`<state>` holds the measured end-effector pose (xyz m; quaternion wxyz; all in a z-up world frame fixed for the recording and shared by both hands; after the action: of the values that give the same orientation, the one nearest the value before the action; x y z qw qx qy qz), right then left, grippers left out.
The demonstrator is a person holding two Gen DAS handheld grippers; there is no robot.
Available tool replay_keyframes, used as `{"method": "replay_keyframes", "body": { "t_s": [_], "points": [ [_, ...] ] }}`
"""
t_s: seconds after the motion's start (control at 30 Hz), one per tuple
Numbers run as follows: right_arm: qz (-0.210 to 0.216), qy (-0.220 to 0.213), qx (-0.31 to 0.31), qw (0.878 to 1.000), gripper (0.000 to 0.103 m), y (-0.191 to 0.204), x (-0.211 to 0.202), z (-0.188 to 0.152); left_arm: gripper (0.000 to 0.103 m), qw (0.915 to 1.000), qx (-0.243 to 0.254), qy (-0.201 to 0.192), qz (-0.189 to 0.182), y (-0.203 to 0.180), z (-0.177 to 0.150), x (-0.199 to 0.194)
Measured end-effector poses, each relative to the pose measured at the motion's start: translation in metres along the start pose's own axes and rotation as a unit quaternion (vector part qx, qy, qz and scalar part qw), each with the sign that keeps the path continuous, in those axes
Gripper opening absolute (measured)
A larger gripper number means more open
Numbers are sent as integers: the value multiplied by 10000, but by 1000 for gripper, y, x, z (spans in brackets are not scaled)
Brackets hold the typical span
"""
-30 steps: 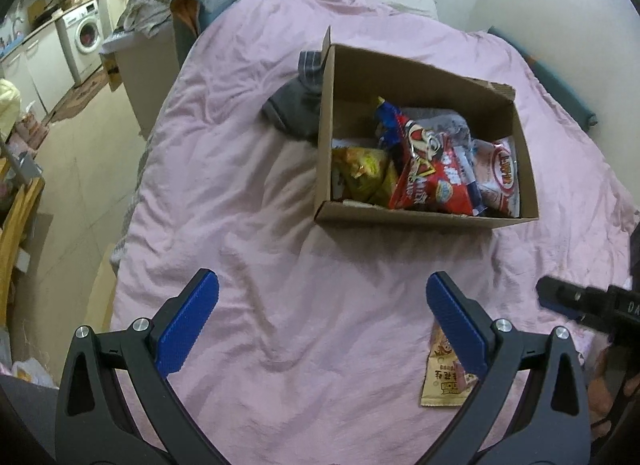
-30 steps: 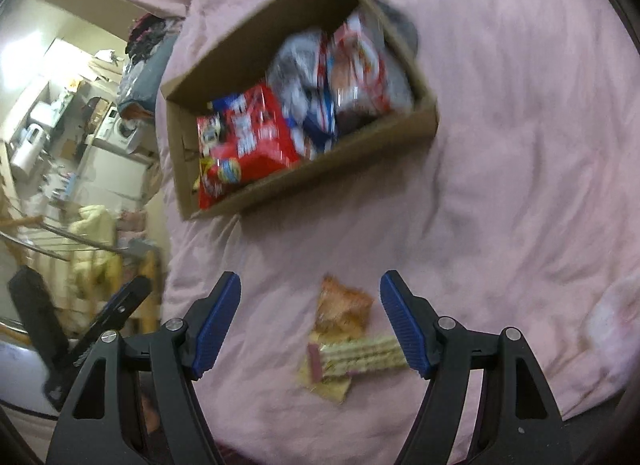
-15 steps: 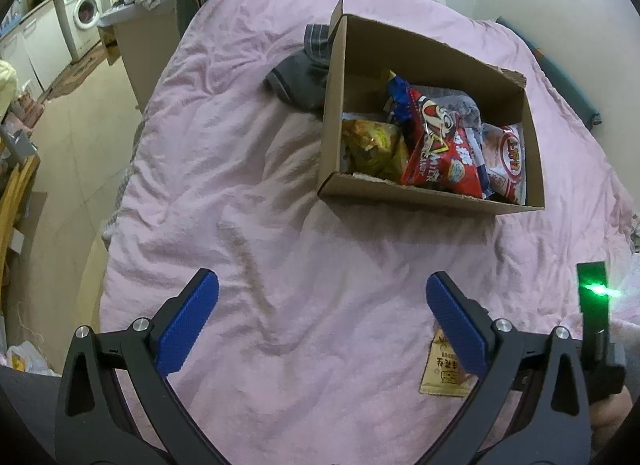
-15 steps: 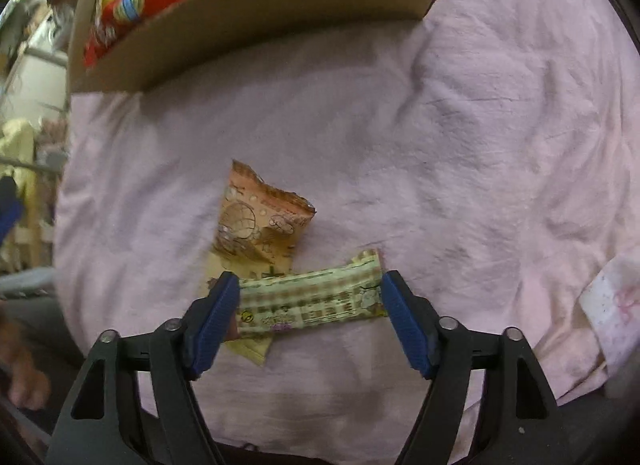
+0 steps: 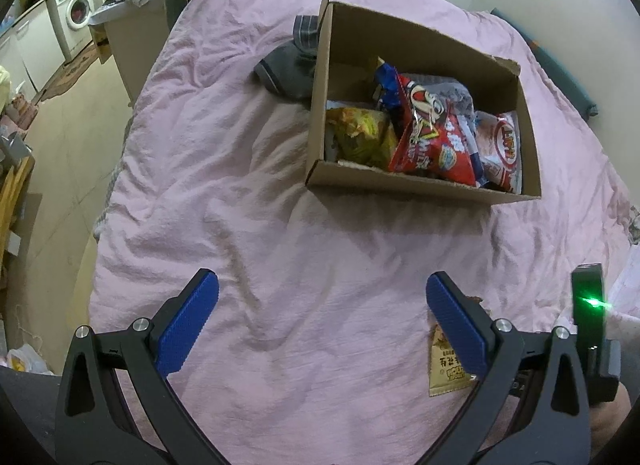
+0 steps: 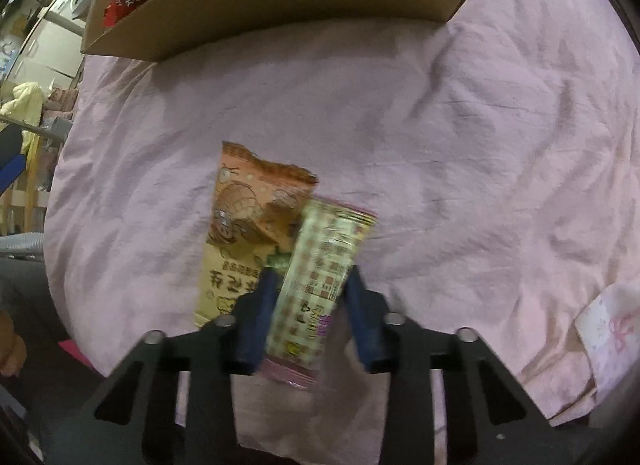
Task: Organize snacks
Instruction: 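Grasp the peanut packet with the left tool while the right tool grasps the wafer bar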
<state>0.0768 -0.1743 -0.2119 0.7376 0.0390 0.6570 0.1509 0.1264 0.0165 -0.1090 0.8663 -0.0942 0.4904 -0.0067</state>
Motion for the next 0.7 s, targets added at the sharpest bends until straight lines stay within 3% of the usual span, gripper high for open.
{"method": "replay_keyframes", "body": {
  "t_s": [0.07,0.2,0.3,0.4,0.53,0.7],
  "points": [
    [-37,-95,8,9999,28,-7,-3,0,102,10000,1,95,-21,-3,-4,4],
    [248,-678,408,9966,28,-27,-31,8,102,9994,160,308,-31,-16,-17,15],
    [388,-1015,741,9913,28,-39,-50,13,102,9975,141,687,-68,-32,-35,31],
    [507,-1234,947,9865,28,-46,-62,18,102,9939,57,1080,-226,-58,-55,45],
    [640,-1374,1144,9818,28,-60,-75,19,102,9922,172,1166,-407,-100,-67,58],
    [849,-1483,1303,9766,28,-78,-92,23,84,9903,374,1316,-246,-124,-75,76]
  ]
}}
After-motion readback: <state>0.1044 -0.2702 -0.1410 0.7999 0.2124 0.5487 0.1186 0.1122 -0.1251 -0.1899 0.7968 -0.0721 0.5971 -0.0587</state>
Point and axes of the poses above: each gripper's, at about its wrist camera, not at the fingertips, and x roughly the way its jaws point, y to its left, z to its top, the point moved 8 cm from there along x, roughly the way its jaws point, and after that the axes turned 3 degrees about -y, right-handed, at the moved point
